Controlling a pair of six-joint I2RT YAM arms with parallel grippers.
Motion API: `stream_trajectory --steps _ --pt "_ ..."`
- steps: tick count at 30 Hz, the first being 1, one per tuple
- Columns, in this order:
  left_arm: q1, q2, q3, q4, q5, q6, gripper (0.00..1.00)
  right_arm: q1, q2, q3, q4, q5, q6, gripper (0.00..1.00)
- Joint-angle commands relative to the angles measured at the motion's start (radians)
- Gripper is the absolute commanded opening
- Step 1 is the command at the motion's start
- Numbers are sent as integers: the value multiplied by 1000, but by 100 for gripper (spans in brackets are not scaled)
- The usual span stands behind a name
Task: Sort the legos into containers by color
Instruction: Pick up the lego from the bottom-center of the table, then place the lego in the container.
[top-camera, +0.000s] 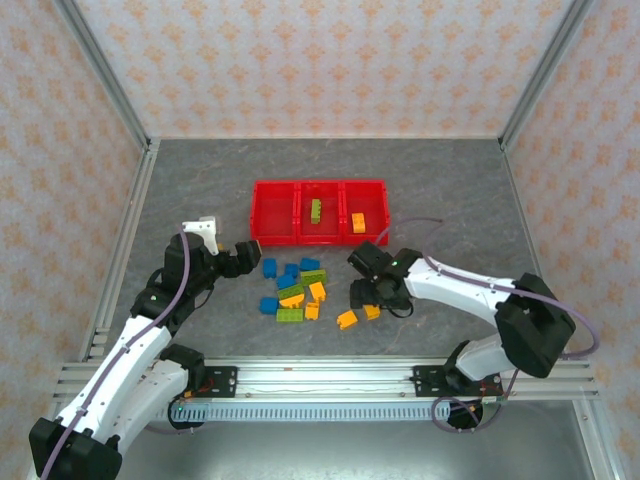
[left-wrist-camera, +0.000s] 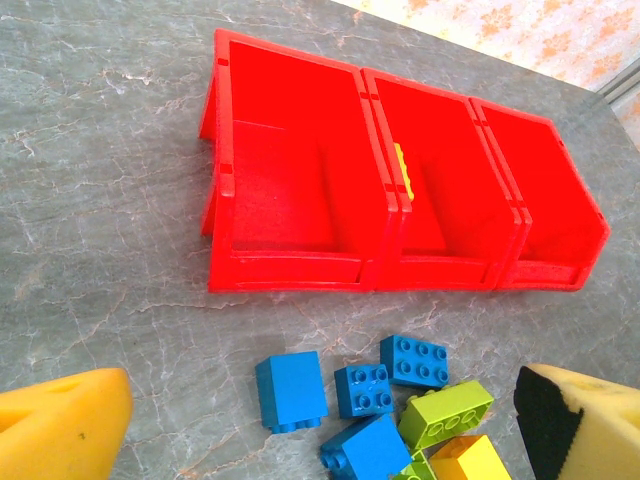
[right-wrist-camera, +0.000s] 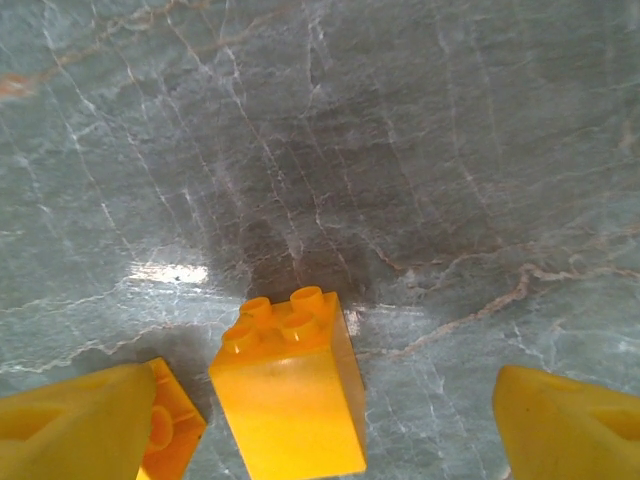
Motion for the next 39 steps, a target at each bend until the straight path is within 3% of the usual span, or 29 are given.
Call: stream_trajectory --steps 1,13,19,28,33,39 --pt "-5 -12 -3 26 20 -8 99 5 44 -4 30 -9 -39 81" --pt "-7 -14 -1 25 17 -7 99 6 127 3 4 35 -64 54" --pt "-8 -20 -3 25 16 -7 99 6 141 35 -12 38 -64 34" --pt "-10 -29 -3 25 16 -8 99 5 58 257 -36 92 -93 28" --pt "-15 -31 -3 25 16 -8 99 -58 149 466 -72 190 -189 25" --pt "-24 -31 -4 25 12 -8 99 -179 297 639 25 257 -294 25"
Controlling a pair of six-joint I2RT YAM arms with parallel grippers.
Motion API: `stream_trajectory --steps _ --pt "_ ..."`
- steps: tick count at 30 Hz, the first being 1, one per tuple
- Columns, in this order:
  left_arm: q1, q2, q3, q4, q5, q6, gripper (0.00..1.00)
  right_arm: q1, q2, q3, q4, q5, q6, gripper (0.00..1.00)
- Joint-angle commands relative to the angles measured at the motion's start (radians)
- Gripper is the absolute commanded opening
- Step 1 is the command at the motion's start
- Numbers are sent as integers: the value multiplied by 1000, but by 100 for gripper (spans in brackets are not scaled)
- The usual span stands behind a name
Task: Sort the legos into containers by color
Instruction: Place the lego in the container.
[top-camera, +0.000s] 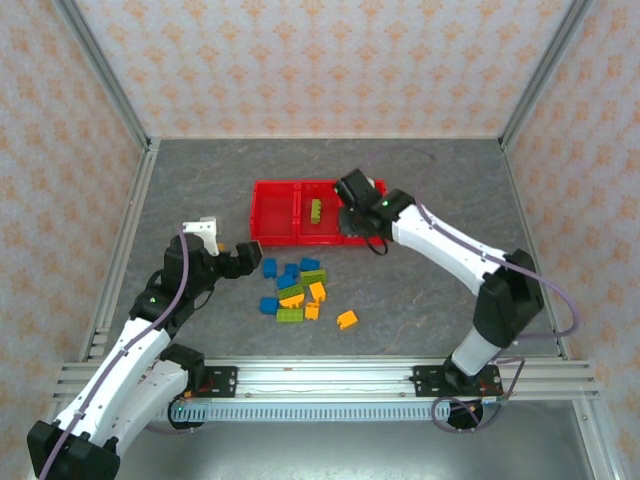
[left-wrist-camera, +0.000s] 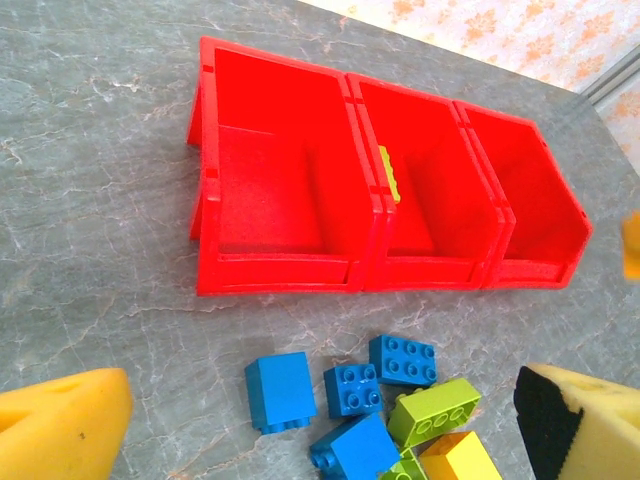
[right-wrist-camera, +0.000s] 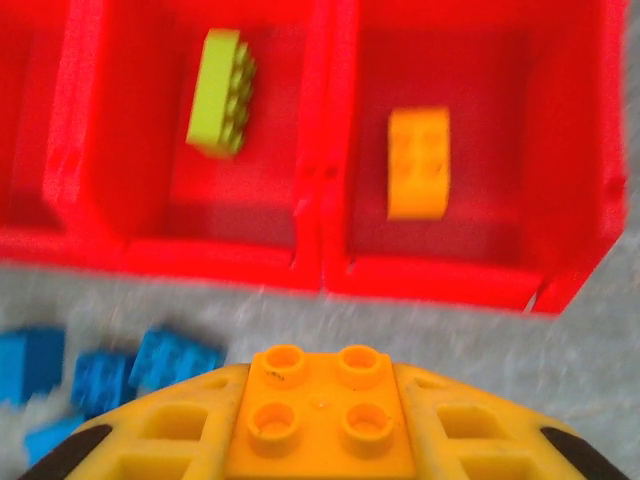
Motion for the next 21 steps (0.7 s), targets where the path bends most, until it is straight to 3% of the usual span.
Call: stream_trajectory --steps 1,9,15,19,21 --pt "-9 -11 -3 24 11 -8 99 -61 104 95 31 95 -100 25" --pt "-18 -13 -3 24 11 -7 99 -155 371 360 49 132 -174 27" --pt "-22 -10 -4 26 15 -6 99 -196 468 449 28 111 -163 32" --pt "-23 -8 -2 24 21 -7 99 -199 479 459 13 103 -158 47" --pt "-24 -11 -4 28 27 -7 99 -199 473 463 -7 102 -145 62"
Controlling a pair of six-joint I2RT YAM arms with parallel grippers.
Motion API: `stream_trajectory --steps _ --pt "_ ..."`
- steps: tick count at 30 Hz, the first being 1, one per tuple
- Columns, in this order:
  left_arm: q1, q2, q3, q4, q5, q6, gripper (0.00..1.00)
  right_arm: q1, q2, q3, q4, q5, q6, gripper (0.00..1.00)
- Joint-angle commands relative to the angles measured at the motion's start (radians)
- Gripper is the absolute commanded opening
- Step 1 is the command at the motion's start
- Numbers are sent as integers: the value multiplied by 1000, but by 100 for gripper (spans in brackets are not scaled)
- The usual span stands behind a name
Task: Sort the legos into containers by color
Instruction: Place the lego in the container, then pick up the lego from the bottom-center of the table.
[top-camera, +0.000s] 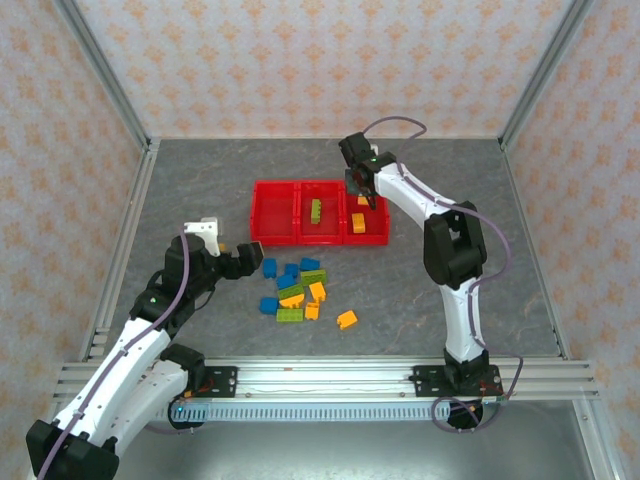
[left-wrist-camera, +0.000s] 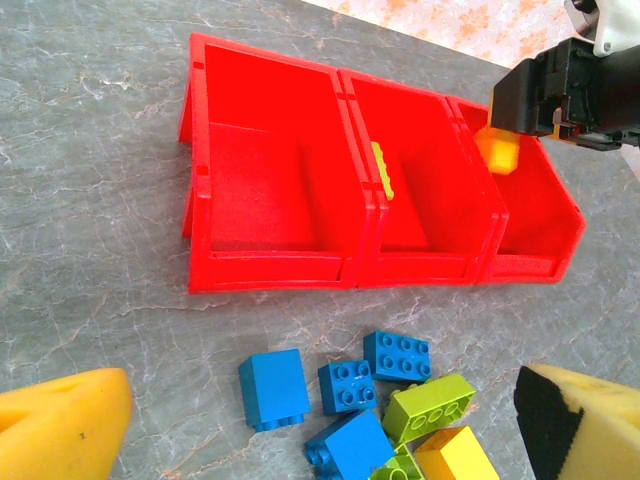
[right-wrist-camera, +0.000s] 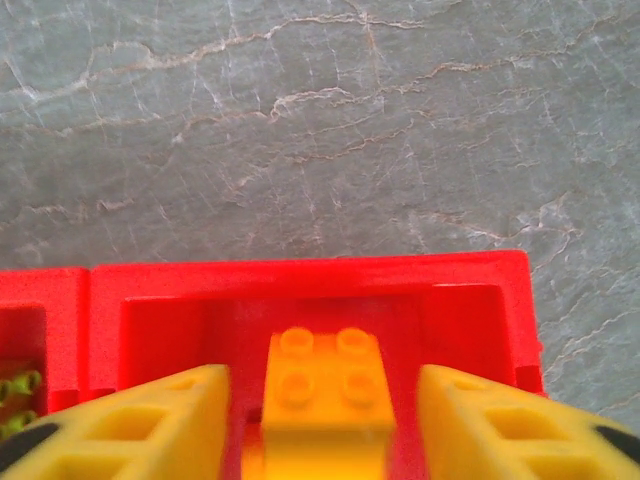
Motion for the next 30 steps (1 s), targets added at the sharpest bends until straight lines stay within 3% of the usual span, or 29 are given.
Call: stream_trajectory --steps 1,3,10,15,19,30 --pt "-11 -11 -5 29 22 -7 99 4 -12 38 -47 18 12 69" --pt "-11 -8 -5 29 20 -7 99 4 -36 19 -51 0 25 79" --pt "-11 3 -2 24 14 -6 99 23 -122 -22 -112 -82 62 89" --pt "-11 -2 -3 24 12 -6 99 106 -202 -37 -209 -66 36 96" --pt "-11 -5 -3 26 14 -8 99 185 -275 -100 -269 -56 50 100" --pt "-12 12 -2 26 28 -9 99 368 -530 -473 -257 -121 213 100"
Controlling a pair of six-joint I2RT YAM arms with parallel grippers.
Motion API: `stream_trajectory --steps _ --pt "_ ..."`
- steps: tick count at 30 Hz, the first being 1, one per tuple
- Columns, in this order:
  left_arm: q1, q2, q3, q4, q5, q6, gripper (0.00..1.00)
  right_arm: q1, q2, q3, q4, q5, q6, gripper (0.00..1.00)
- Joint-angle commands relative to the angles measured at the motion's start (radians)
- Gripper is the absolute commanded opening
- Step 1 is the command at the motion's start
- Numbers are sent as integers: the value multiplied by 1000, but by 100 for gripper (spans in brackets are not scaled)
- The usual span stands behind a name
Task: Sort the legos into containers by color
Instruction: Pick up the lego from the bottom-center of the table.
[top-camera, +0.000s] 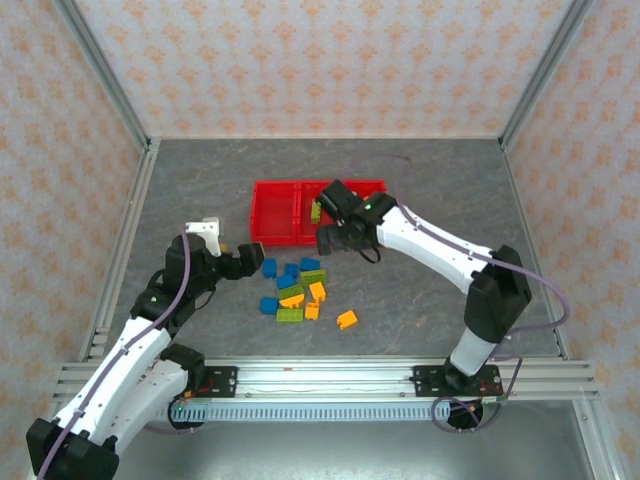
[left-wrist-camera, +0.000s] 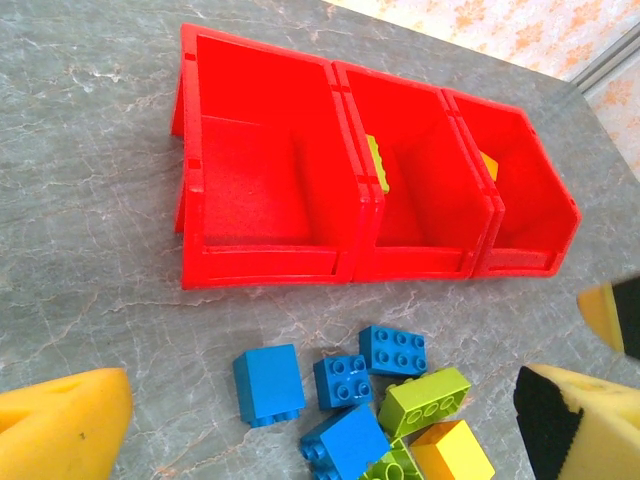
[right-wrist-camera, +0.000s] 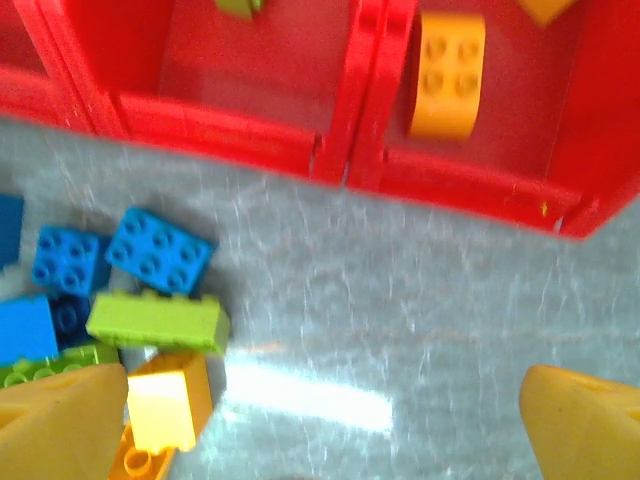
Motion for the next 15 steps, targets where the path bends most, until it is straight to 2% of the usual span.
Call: stream_trajectory --steps 1,7,15 --pt "-13 -1 -1 26 12 -8 99 52 -74 -95 -27 -20 89 100" --pt "-12 1 -4 25 1 -9 99 139 -135 -264 23 -58 153 100" --pt "-14 11 0 21 -2 -10 99 219 -89 -340 46 -102 128 91"
